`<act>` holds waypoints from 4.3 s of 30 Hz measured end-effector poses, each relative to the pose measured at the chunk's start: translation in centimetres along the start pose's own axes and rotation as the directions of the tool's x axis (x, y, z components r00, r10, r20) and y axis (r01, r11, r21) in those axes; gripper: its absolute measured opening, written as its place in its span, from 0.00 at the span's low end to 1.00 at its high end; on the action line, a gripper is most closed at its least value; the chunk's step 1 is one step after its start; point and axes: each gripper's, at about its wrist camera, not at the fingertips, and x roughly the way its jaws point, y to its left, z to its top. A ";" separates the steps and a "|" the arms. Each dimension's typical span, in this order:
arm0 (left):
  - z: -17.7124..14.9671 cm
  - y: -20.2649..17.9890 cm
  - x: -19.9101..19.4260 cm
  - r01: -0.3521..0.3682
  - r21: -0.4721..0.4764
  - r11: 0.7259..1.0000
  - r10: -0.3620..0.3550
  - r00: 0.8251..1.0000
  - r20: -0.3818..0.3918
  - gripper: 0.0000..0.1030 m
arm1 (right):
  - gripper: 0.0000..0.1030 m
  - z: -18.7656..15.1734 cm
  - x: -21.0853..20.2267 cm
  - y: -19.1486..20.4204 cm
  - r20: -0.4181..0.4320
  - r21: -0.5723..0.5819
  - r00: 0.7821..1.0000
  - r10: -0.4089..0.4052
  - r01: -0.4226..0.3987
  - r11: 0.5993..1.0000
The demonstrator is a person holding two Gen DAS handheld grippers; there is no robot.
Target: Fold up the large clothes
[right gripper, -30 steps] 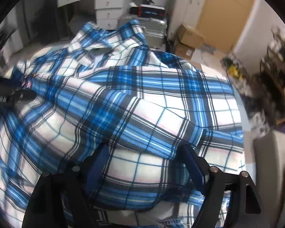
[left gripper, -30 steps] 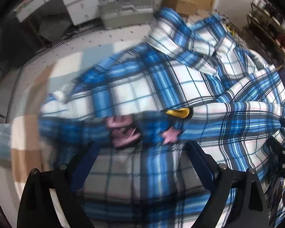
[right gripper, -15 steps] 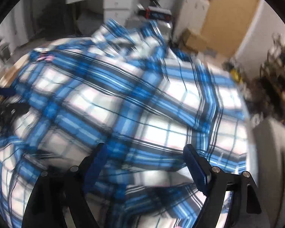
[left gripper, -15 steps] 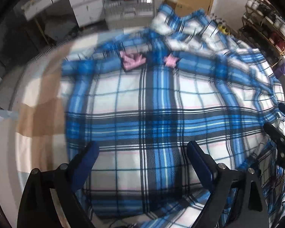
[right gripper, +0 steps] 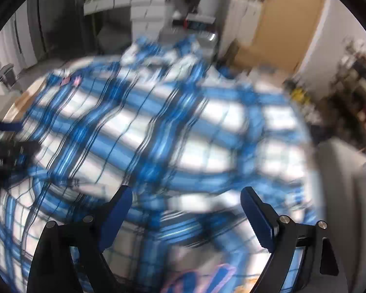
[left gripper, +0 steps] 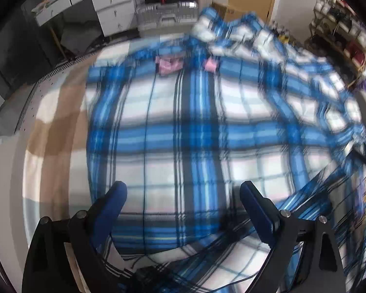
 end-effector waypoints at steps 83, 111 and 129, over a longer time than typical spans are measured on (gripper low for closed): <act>14.7 -6.7 -6.5 0.066 0.168 0.984 -0.082 0.992 0.091 0.04 | 0.95 7.3 -1.4 -6.4 0.275 0.326 0.830 0.486 -0.556 0.764; 12.6 -6.4 -9.8 0.067 0.195 0.978 -0.111 0.968 0.224 0.05 | 0.03 21.3 9.5 -3.1 -0.002 0.239 0.947 0.321 -0.311 0.920; 1.0 -7.7 -16.7 0.190 0.202 0.961 -0.247 0.917 0.312 0.05 | 0.03 7.8 -6.0 -4.0 0.144 0.317 0.898 0.416 -0.440 0.841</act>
